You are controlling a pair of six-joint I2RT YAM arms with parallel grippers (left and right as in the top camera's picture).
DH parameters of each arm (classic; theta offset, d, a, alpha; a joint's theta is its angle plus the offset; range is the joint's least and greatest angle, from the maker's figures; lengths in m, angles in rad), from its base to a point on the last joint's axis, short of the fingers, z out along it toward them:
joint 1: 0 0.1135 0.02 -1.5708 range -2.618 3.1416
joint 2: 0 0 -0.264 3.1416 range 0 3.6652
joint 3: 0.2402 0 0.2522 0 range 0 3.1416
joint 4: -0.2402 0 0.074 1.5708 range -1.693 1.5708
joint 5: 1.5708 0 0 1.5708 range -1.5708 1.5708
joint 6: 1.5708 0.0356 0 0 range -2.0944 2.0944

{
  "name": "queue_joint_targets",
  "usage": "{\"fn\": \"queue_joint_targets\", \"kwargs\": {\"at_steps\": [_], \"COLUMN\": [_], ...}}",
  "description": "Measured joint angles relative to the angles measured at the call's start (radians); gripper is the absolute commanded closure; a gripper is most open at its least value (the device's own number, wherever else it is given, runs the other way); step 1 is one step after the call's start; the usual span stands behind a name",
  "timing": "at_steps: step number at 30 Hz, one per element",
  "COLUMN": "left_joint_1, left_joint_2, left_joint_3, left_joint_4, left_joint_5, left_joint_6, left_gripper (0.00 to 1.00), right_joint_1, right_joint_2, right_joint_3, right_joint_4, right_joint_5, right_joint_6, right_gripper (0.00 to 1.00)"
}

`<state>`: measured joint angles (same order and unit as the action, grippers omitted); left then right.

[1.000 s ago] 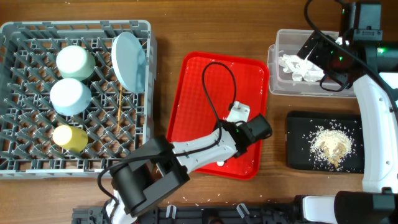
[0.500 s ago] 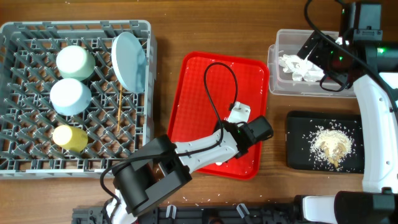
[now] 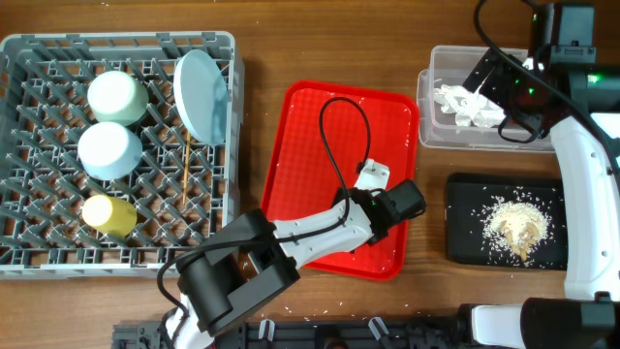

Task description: Sort waste into correct bins and load items into the dishwasher rack

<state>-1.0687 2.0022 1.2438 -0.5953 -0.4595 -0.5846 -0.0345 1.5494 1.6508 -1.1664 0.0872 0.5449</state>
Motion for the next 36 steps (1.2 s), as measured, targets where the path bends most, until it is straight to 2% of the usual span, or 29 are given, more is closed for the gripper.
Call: {"fn": "queue_joint_targets", "kwargs": {"at_steps": [5,8,10,14,18,20,25,30,36], "left_joint_1": [0.0,0.0,0.015,0.105,0.294,0.482,0.935,1.237,1.346], "left_joint_2": [-0.001,-0.032,-0.114,-0.348,-0.595,-0.726,-0.848,-0.78,-0.593], "left_joint_3": [0.006,0.007,0.02,0.071,0.082,0.084,0.084,0.084,0.084], "left_joint_4": [-0.022,-0.108,-0.207,-0.313,-0.429,-0.444,-0.368,-0.286,-0.28], "left_joint_5": [0.015,0.041,0.058,0.065,0.069,0.108,0.338,0.605,0.784], "left_joint_6": [0.0,0.0,0.016,0.106,0.188,0.267,0.457,0.644,0.693], "left_gripper": [0.96,0.96,0.96,0.96,0.96,0.96,0.96,0.96,0.96], "right_joint_1": [0.0,0.0,0.0,0.0,0.0,0.0,0.0,0.0,0.0], "right_joint_2": [0.0,0.0,0.0,0.0,0.0,0.0,0.0,0.0,0.0], "right_joint_3": [0.0,0.0,0.0,0.0,0.0,0.0,0.0,0.0,0.0], "right_joint_4": [0.0,0.0,0.0,0.0,0.0,0.0,0.001,0.001,0.001], "right_joint_5": [0.0,0.0,0.0,0.0,0.0,0.0,0.0,0.0,0.0], "right_joint_6": [0.0,0.0,0.0,0.0,0.0,0.0,0.0,0.0,0.0], "right_gripper": [0.0,0.0,0.0,0.0,0.0,0.0,0.0,0.0,0.0]}}
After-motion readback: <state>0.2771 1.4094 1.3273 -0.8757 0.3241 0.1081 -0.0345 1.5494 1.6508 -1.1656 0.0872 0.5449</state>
